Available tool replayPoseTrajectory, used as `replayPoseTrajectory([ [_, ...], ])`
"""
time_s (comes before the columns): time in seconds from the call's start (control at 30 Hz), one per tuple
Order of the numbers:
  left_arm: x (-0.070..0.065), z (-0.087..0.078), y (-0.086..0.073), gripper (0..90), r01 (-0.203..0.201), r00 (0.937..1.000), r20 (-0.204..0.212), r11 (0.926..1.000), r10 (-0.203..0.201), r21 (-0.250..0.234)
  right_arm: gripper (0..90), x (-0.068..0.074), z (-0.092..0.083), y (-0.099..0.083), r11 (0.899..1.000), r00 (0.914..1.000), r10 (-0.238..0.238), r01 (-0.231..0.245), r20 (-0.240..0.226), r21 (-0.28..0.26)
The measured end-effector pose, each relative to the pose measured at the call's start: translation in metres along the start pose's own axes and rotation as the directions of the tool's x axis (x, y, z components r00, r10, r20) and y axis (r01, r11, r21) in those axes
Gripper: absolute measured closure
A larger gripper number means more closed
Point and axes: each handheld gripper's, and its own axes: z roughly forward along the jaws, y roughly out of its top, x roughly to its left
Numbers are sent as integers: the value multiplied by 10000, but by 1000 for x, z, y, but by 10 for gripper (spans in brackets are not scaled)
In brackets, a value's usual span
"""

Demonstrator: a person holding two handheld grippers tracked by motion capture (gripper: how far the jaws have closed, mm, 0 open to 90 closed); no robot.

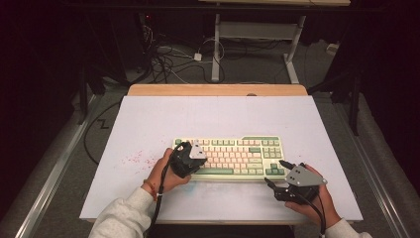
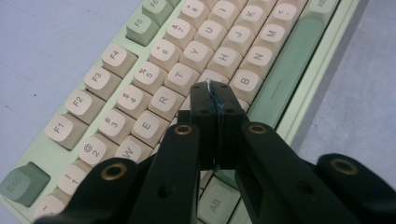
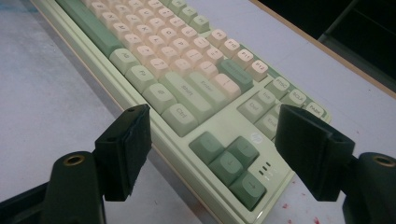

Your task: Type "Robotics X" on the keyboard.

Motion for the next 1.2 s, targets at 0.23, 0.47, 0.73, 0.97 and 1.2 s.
replayPoseTrajectory([
  [0.23,4,-5,0,869,84,9997,-207,9999,-87,-147,272,0,0,0,10000,10000,-3,3,-24,3],
  [0.47,13,-11,-4,873,339,9988,-349,9992,-347,-222,272,0,-1,0,10000,10000,14,-14,-8,17],
  [0.73,21,-11,-10,873,651,9971,-397,9978,-657,-161,272,0,0,0,10000,10000,-16,16,-17,30],
  [0.97,24,-5,-14,871,710,9969,-364,9974,-705,128,272,-1,0,0,10000,10000,-17,17,-23,19],
  [1.2,25,-1,-16,871,712,9970,-320,9971,-703,284,273,-1,0,0,10000,10000,-14,14,1,26],
])
